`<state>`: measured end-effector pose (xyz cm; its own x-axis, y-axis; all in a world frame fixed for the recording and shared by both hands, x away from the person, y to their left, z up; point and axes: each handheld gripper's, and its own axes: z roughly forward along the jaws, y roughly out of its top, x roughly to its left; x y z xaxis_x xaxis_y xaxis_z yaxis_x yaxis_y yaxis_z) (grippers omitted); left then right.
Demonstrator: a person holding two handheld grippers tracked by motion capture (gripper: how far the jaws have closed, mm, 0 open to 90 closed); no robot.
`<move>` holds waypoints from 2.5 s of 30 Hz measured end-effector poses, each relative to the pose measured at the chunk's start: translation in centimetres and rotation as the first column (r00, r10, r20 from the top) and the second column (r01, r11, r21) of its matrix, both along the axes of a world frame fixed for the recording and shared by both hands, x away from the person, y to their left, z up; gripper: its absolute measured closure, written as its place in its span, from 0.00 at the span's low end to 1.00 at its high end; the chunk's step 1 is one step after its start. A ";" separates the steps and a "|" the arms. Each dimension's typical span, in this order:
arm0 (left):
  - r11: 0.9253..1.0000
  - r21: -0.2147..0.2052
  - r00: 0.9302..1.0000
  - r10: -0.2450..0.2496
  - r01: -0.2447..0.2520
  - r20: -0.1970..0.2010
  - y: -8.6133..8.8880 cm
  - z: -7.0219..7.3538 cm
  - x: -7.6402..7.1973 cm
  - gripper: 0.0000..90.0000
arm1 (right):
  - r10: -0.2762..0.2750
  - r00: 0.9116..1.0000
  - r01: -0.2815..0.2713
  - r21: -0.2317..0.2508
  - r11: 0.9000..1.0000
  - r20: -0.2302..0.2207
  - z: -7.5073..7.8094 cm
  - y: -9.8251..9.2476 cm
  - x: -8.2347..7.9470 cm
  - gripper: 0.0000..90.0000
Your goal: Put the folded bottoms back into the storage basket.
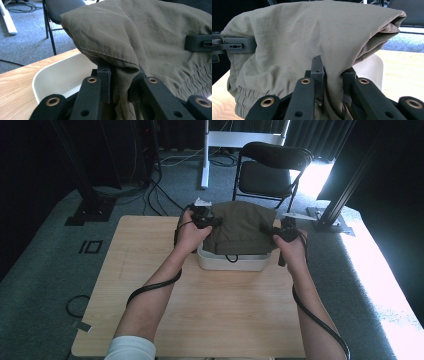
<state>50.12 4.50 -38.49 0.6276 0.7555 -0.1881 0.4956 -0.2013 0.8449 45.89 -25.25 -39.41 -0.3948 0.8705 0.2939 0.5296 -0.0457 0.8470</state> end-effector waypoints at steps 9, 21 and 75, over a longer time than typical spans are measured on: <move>0.999 0.020 0.998 0.037 -0.036 -0.043 -0.1 -1.9 1.8 0.87 | -0.021 0.999 0.020 -0.007 1.000 -0.045 -2.2 0.5 2.4 0.87; 0.996 0.072 0.994 0.054 -0.048 -0.094 0.0 -5.5 3.2 0.87 | -0.027 0.989 0.025 -0.017 1.000 -0.145 -6.5 1.2 4.5 0.87; 0.969 0.239 0.990 0.084 -0.056 -0.111 -1.4 -8.1 2.6 0.22 | -0.044 0.982 0.003 -0.212 0.977 -0.185 -9.0 3.9 5.1 0.28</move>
